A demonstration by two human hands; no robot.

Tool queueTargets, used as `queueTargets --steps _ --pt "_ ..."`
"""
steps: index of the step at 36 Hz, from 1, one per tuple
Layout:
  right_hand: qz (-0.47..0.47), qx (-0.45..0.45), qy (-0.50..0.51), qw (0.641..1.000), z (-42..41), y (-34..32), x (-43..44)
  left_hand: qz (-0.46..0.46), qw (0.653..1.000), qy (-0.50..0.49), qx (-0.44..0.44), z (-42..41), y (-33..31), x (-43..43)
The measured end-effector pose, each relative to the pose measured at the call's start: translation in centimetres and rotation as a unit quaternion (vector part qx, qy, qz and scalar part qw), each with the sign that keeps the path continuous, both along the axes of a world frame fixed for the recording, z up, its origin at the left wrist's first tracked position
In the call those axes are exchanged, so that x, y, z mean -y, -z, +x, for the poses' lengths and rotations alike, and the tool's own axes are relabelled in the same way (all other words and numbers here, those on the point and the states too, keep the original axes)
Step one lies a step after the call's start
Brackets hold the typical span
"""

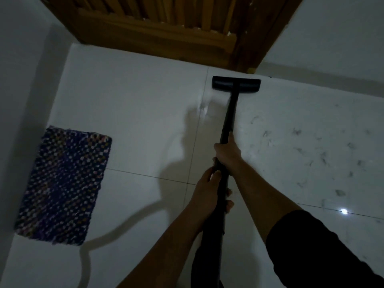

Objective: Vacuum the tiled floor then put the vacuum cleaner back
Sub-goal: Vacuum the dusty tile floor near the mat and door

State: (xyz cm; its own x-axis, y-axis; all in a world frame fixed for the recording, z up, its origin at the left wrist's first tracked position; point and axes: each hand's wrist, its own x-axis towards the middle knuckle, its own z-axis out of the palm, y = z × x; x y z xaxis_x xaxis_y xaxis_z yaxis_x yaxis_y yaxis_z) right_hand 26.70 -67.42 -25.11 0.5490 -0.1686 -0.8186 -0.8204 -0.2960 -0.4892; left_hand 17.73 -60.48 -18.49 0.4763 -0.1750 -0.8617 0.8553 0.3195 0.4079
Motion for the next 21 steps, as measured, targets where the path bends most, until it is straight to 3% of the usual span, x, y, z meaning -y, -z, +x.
queueTargets --steps 10,21 --pt "-0.016 -0.005 0.012 1.000 3.1 1.3 4.4 0.012 1.000 0.014 -0.009 3.4 1.1 4.7" --pt "0.025 -0.017 0.018 0.999 -1.2 -0.5 3.7 0.009 1.000 0.005 -0.006 -0.5 -1.6 3.9"
